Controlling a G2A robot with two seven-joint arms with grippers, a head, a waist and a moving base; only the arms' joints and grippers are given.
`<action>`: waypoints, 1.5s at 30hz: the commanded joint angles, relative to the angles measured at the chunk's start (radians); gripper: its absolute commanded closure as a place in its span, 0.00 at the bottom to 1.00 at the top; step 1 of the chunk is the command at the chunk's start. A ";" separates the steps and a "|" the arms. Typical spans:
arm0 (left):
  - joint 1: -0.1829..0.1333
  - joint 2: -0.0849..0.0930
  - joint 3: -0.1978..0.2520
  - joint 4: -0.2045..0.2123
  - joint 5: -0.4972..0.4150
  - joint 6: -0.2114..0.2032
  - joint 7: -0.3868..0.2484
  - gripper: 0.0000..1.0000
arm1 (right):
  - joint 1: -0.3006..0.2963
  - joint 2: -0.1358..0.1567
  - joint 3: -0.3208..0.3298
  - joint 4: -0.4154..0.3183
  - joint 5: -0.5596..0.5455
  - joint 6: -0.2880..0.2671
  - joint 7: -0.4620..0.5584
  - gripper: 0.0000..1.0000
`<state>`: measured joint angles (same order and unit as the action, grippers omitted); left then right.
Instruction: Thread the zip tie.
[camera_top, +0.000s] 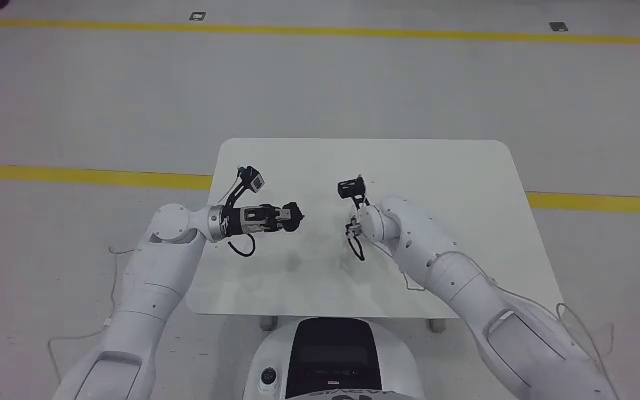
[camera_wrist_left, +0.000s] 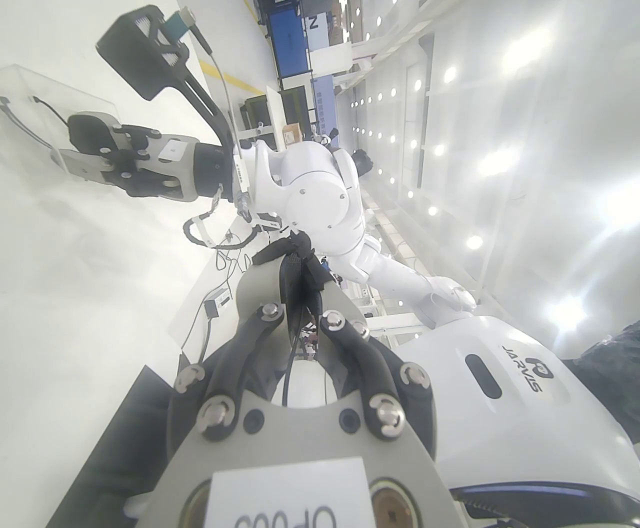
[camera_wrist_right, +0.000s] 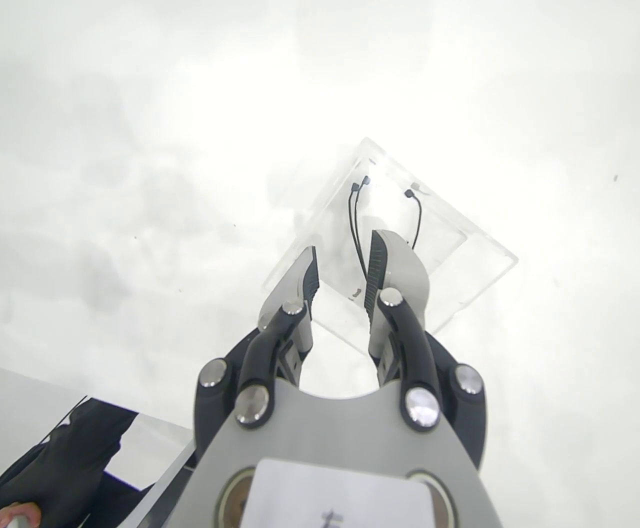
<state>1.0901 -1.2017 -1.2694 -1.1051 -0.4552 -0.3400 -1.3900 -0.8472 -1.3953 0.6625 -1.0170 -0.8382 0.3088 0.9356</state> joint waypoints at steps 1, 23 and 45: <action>0.000 0.000 0.000 0.000 0.000 0.000 0.000 1.00 | 0.004 -0.006 -0.004 0.013 -0.001 0.004 -0.005 0.78; 0.000 0.000 0.000 0.000 0.000 0.000 0.000 1.00 | 0.026 -0.050 0.010 0.117 -0.005 0.009 -0.035 0.87; 0.000 0.000 0.000 0.000 0.000 0.000 0.000 1.00 | 0.027 -0.069 0.040 0.149 -0.025 -0.009 -0.028 0.82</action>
<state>1.0901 -1.2017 -1.2694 -1.1051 -0.4552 -0.3400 -1.3900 -0.8196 -1.4638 0.7014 -0.8677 -0.8610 0.3000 0.9060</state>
